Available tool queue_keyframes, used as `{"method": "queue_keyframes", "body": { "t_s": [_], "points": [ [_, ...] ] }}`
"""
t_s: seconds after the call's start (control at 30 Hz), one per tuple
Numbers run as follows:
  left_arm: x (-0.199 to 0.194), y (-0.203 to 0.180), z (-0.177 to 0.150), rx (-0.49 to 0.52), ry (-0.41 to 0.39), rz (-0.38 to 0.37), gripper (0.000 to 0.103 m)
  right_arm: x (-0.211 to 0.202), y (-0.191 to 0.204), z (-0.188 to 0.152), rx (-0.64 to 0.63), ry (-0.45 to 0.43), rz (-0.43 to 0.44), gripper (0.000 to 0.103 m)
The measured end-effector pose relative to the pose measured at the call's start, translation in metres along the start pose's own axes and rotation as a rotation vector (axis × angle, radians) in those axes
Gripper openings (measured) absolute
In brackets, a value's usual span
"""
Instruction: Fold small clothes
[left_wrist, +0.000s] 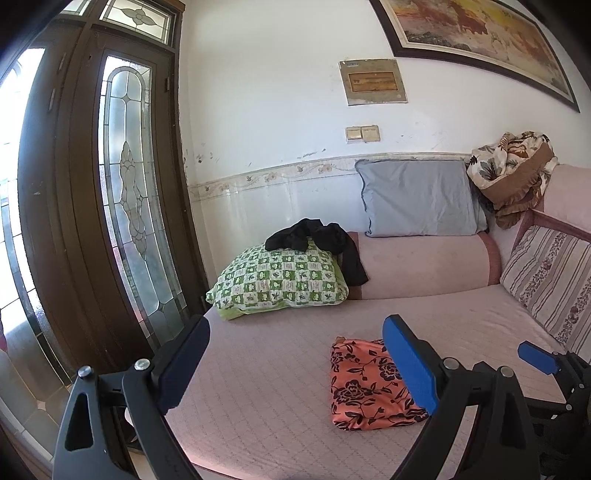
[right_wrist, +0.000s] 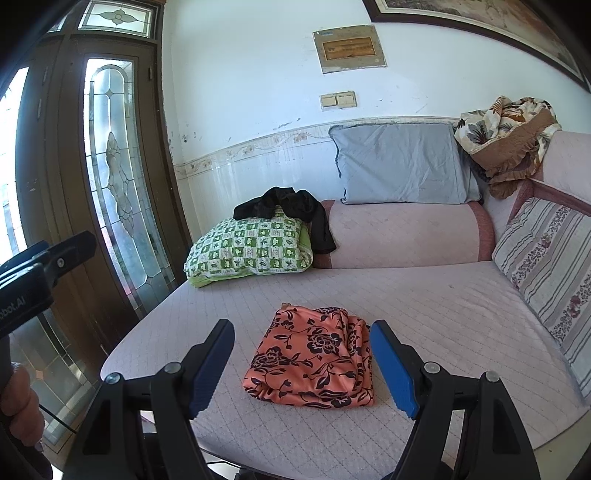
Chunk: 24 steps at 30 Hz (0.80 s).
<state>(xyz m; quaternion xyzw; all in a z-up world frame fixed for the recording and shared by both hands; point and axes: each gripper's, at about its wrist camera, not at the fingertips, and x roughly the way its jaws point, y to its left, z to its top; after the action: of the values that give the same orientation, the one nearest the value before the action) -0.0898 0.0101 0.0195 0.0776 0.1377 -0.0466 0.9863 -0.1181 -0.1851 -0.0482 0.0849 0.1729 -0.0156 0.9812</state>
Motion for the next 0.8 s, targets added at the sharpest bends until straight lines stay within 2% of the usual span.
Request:
{"method": "queue_keyframes", "body": {
  "t_s": [0.8],
  "points": [
    [0.045, -0.011, -0.006, 0.015, 0.054, -0.023, 0.095, 0.056, -0.013, -0.011, 0.033, 0.087, 0.02, 0.078]
  ]
}}
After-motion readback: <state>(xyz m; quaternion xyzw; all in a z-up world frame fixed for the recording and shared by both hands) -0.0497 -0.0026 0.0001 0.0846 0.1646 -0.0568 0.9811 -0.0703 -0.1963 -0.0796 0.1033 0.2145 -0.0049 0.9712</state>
